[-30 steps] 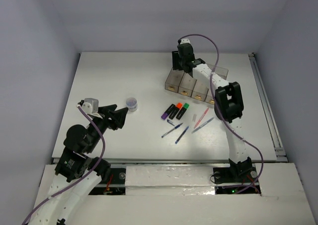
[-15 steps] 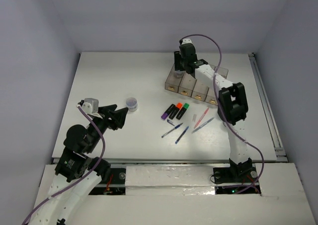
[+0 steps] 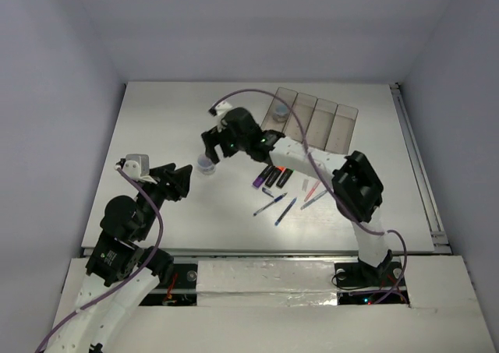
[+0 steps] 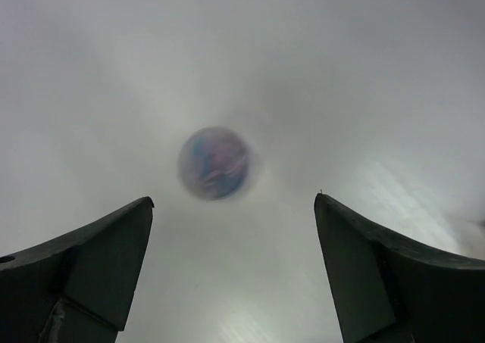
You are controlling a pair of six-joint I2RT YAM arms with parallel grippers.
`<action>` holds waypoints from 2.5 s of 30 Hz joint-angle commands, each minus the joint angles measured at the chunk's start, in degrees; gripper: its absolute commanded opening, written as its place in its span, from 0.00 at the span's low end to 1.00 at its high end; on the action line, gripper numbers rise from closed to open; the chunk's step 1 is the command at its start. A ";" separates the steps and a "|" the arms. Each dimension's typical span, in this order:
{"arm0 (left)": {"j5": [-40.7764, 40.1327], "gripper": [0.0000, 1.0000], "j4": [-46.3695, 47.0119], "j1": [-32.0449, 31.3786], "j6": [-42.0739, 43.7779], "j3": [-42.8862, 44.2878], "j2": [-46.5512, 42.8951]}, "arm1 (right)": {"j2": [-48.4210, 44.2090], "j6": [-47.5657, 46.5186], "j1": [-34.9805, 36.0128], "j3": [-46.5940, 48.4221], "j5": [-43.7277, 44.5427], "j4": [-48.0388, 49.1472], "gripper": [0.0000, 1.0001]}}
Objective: Sort the stationery into containers
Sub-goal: Pick up the stationery from the center of the board, then place the stationery in the storage box.
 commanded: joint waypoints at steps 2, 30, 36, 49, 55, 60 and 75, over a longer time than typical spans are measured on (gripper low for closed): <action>-2.18 0.48 1.21 -0.33 -0.16 0.99 -0.89 | 4.68 -2.43 3.81 4.52 -2.48 -3.30 0.93; -0.51 0.48 1.47 0.19 -0.16 0.73 -1.33 | 15.60 -2.96 7.33 17.74 12.03 -5.52 0.46; -0.24 0.48 1.56 0.19 -0.25 0.55 -1.41 | 7.08 -3.75 4.71 13.52 17.74 -2.70 0.44; 0.64 0.48 1.73 0.19 -0.25 0.29 -1.50 | -1.46 -4.45 -9.98 8.50 17.57 -5.86 0.43; 0.73 0.48 1.65 0.19 -0.34 0.29 -1.42 | 0.56 -4.89 -13.23 8.24 19.07 -5.95 0.43; 0.46 0.48 1.56 0.19 -0.34 0.38 -1.15 | 2.58 -4.37 -14.38 7.98 18.19 -6.12 0.43; 0.38 0.48 1.47 0.19 -0.25 0.46 -0.98 | 2.32 -1.47 -14.90 -0.46 18.89 -2.17 0.50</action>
